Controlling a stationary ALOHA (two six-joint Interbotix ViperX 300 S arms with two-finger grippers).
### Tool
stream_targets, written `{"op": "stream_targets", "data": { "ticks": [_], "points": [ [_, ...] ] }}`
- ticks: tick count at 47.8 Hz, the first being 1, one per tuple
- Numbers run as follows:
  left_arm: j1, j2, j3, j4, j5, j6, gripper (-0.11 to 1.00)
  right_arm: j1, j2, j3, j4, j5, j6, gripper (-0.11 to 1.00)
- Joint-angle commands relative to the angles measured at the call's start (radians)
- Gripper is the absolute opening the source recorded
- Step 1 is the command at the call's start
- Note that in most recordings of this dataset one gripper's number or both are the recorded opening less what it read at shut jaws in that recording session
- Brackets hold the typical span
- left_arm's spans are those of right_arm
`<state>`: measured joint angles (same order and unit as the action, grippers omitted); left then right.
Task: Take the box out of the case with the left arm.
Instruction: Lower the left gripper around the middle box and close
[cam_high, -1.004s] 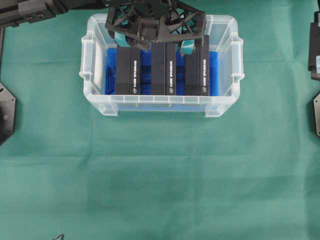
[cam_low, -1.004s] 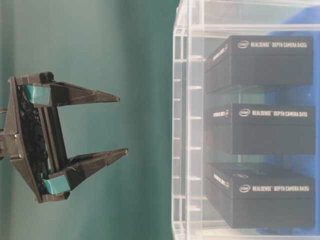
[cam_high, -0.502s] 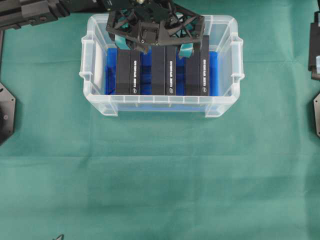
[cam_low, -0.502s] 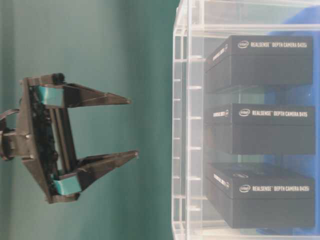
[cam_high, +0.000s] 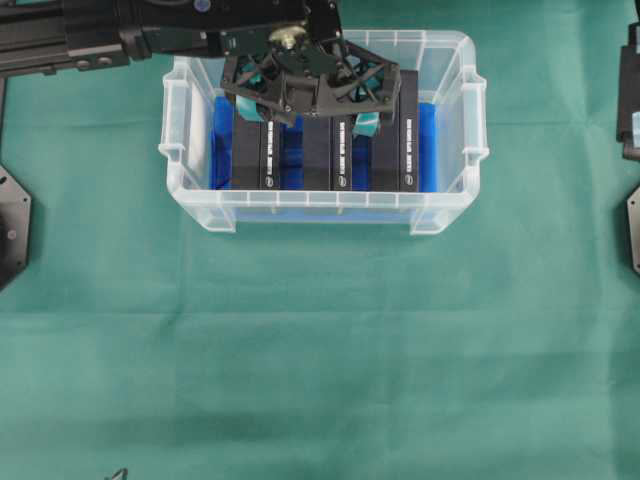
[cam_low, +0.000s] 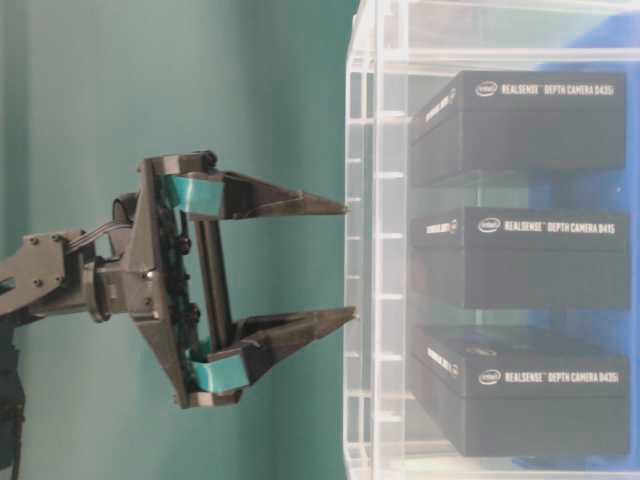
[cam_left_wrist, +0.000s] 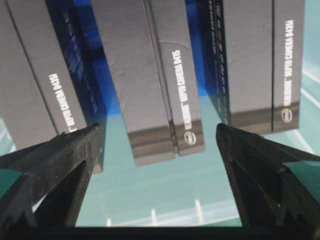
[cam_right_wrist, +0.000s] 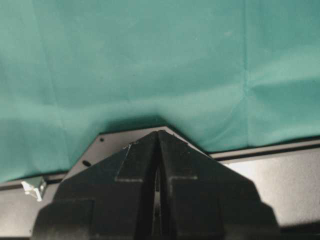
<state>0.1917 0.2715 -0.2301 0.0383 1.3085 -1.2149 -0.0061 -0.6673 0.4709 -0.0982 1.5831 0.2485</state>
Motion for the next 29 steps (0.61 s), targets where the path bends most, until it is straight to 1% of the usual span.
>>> {"op": "stream_targets", "data": {
  "ticks": [1,6,15,22,29],
  "points": [
    [0.003,-0.017,0.005,0.006,-0.037,-0.002,0.98,-0.002,-0.002,-0.017,-0.002,0.002,-0.002,0.00],
    [0.003,-0.006,0.026,0.006,-0.072,-0.002,0.98,-0.002,-0.002,-0.017,-0.002,0.002,-0.002,0.00],
    [0.006,0.006,0.052,0.006,-0.089,-0.002,0.98,-0.002,-0.003,-0.017,-0.002,0.002,-0.002,0.00],
    [0.012,0.008,0.077,0.011,-0.129,-0.003,0.98,-0.002,-0.002,-0.017,-0.002,0.002,-0.002,0.00],
    [0.015,0.006,0.115,0.011,-0.166,-0.008,0.98,0.000,-0.002,-0.015,-0.002,0.002,-0.002,0.00]
  ]
}}
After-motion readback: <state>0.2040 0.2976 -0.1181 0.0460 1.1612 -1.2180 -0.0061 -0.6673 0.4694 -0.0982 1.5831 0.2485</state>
